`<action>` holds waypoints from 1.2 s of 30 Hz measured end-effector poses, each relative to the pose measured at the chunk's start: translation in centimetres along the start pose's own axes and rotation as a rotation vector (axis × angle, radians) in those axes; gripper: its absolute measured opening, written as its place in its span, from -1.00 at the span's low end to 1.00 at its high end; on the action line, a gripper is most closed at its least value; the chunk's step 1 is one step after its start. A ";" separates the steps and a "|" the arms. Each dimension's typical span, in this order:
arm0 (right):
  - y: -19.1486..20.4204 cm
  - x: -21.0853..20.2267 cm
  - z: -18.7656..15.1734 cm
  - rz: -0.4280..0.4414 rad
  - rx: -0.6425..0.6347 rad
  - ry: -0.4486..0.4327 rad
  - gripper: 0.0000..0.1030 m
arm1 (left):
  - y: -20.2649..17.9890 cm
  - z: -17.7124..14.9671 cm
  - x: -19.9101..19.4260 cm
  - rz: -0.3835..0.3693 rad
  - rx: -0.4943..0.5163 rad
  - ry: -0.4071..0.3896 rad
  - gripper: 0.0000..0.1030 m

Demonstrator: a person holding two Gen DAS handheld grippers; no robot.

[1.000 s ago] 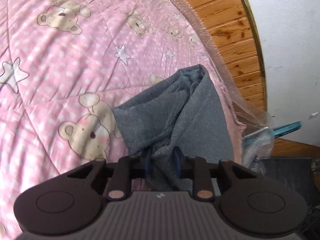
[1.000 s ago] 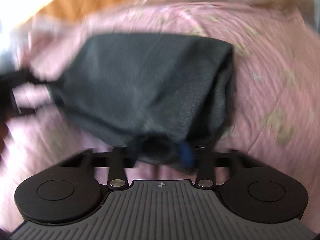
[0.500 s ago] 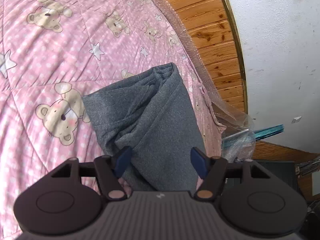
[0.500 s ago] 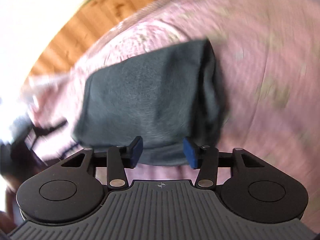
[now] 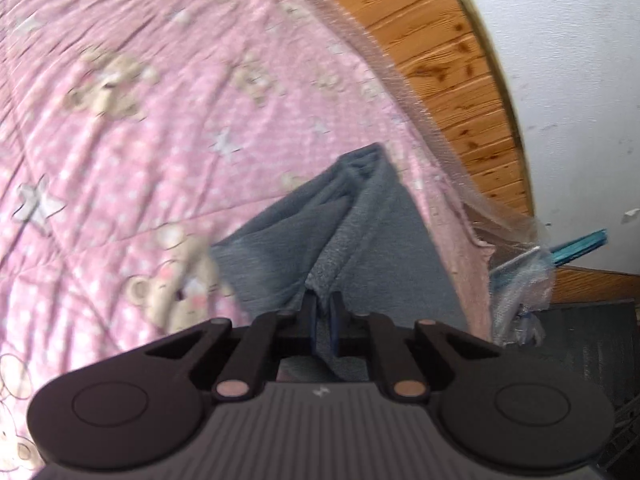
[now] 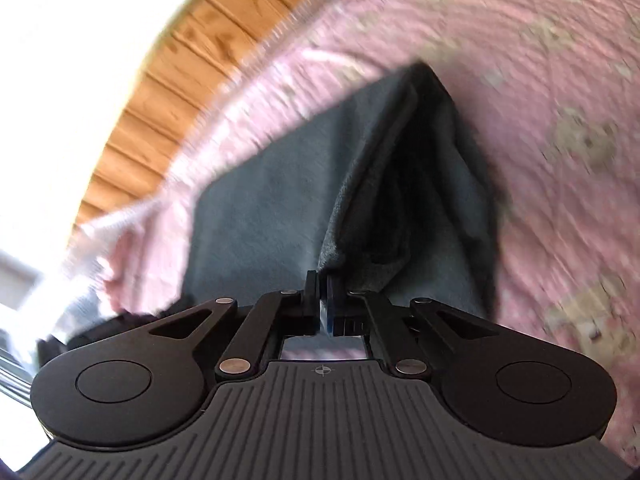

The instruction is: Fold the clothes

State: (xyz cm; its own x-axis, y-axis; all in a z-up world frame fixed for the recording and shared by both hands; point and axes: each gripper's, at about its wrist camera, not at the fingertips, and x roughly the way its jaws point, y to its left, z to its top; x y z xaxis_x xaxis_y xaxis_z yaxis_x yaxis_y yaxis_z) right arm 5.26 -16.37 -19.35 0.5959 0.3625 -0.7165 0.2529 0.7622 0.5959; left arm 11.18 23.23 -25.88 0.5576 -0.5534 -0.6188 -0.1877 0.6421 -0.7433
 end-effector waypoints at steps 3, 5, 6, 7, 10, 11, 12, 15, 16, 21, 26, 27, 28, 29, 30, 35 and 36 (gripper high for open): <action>-1.3 1.0 -0.7 -0.061 0.007 0.020 -1.00 | 0.7 -0.2 0.7 0.009 0.025 0.011 -0.83; -1.7 0.9 -0.6 -0.063 -0.006 0.023 -1.00 | 0.6 0.0 0.5 0.013 0.046 0.016 -0.82; -1.5 0.8 -0.5 -0.076 -0.025 0.024 -1.00 | 0.6 0.0 0.5 0.015 0.057 0.018 -0.82; -1.2 0.7 -0.4 -0.092 -0.053 0.026 -1.00 | 0.5 0.1 0.5 0.019 0.069 0.021 -0.81; -1.4 1.1 0.0 -0.156 -0.091 0.049 -1.00 | 0.2 0.3 0.6 0.034 0.105 0.032 -0.81; -1.7 1.1 0.1 -0.160 -0.090 0.055 -1.00 | 0.1 0.4 0.4 0.038 0.115 0.037 -0.81; -2.0 1.0 0.2 -0.154 -0.086 0.061 -1.00 | -0.1 0.4 0.3 0.042 0.125 0.042 -0.78; -0.7 -0.8 0.7 -0.144 -0.160 0.027 -0.96 | -0.8 0.6 -1.2 0.038 0.166 0.062 -0.59; 0.1 -1.8 1.0 -0.153 -0.205 -0.007 -0.85 | -1.0 0.8 -1.8 0.040 0.185 0.066 -0.52; 4.3 -4.5 3.5 -0.202 -0.411 -0.168 -0.64 | -5.5 4.0 -3.4 -0.020 0.311 -0.020 -0.52; 8.6 -0.8 8.1 -0.213 -0.534 -0.243 -0.38 | -12.8 7.9 0.2 -0.120 0.425 -0.033 -0.27; 9.3 0.3 8.9 -0.216 -0.551 -0.248 -0.38 | -13.6 8.2 2.3 -0.118 0.447 0.003 -0.23; 9.8 1.6 9.4 -0.224 -0.560 -0.244 -0.39 | -14.5 8.4 4.4 -0.114 0.468 0.039 -0.20; 10.0 2.9 9.8 -0.236 -0.562 -0.233 -0.39 | -14.5 8.3 5.9 -0.078 0.491 0.063 -0.21; 9.8 4.2 9.8 -0.246 -0.565 -0.204 -0.37 | -14.4 8.1 7.5 -0.041 0.514 0.087 -0.21; 5.0 7.6 6.8 -0.218 -0.575 -0.055 -0.01 | -8.0 9.3 9.4 0.091 0.423 0.119 -0.92; 4.5 7.2 6.9 -0.211 -0.549 -0.046 0.03 | -7.5 9.8 8.7 0.089 0.394 0.126 -0.93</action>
State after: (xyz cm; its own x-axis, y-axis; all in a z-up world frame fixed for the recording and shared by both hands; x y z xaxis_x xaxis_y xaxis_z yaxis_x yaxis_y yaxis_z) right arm 15.87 -14.05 -19.34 0.6115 0.1584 -0.7752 -0.0545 0.9859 0.1585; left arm 25.38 18.80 -23.20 0.4452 -0.5314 -0.7207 0.1065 0.8306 -0.5466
